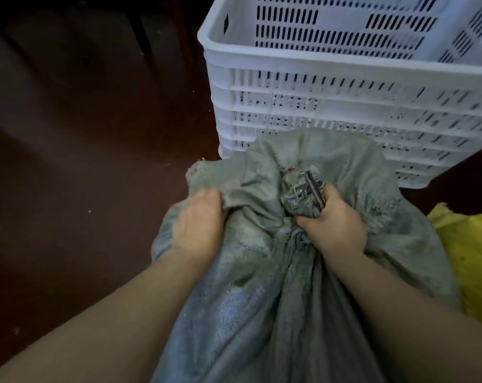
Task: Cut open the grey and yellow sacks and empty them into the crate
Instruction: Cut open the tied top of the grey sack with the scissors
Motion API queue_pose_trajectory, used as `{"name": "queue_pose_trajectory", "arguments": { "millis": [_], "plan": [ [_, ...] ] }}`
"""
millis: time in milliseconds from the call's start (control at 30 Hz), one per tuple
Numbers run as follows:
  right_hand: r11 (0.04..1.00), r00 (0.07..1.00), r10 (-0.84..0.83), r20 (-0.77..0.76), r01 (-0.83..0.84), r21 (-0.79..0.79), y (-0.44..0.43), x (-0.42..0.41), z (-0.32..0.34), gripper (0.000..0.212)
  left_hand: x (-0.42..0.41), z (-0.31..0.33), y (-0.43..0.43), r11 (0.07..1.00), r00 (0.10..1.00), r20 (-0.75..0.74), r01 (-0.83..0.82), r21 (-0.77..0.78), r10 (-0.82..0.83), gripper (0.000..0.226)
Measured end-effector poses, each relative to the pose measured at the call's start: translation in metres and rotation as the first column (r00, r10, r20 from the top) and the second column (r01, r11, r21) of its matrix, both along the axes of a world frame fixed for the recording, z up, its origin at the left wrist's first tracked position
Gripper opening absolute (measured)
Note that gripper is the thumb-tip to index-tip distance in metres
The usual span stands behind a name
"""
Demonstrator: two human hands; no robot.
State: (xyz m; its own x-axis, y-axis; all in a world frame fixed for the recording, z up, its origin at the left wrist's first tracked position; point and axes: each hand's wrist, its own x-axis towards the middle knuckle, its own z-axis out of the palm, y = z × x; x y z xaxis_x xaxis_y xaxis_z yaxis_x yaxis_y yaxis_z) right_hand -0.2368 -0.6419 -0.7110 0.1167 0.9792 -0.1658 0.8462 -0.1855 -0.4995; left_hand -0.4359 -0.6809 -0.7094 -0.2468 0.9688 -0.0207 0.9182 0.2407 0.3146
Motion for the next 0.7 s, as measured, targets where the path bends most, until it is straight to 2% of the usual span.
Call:
{"name": "queue_pose_trajectory", "arguments": {
  "millis": [67, 167, 267, 433, 567, 700],
  "plan": [
    [0.997, 1.000, 0.016, -0.009, -0.017, -0.076, -0.013, -0.005, 0.003, 0.064, 0.009, 0.003, -0.009, 0.975, 1.000, 0.006, 0.004, -0.220, -0.003, 0.021],
    [0.982, 0.995, 0.017, -0.095, -0.034, -0.185, -0.032, -0.006, 0.013, 0.053, 0.013, 0.018, -0.017, 0.899, 0.996, 0.080, 0.004, -0.438, 0.035, 0.041],
    [0.957, 0.975, -0.064, -0.212, 0.000, -0.289, -0.064, 0.003, 0.030, 0.049, 0.018, 0.044, -0.050, 0.806, 0.960, 0.234, 0.014, -0.592, 0.155, 0.037],
    [0.911, 0.932, -0.221, -0.287, 0.093, -0.401, -0.130, 0.018, 0.078, 0.050, 0.023, 0.102, -0.132, 0.778, 0.816, 0.390, -0.111, -0.619, 0.426, 0.010],
    [0.898, 0.890, -0.317, -0.327, 0.171, -0.405, -0.149, 0.023, 0.143, 0.048, 0.011, 0.168, -0.158, 0.727, 0.648, 0.435, -0.279, -0.628, 0.625, 0.022],
    [0.922, 0.907, -0.276, -0.319, 0.156, -0.355, -0.140, 0.030, 0.222, 0.051, 0.013, 0.245, -0.161, 0.734, 0.665, 0.439, -0.251, -0.631, 0.605, 0.023]
  ]
}}
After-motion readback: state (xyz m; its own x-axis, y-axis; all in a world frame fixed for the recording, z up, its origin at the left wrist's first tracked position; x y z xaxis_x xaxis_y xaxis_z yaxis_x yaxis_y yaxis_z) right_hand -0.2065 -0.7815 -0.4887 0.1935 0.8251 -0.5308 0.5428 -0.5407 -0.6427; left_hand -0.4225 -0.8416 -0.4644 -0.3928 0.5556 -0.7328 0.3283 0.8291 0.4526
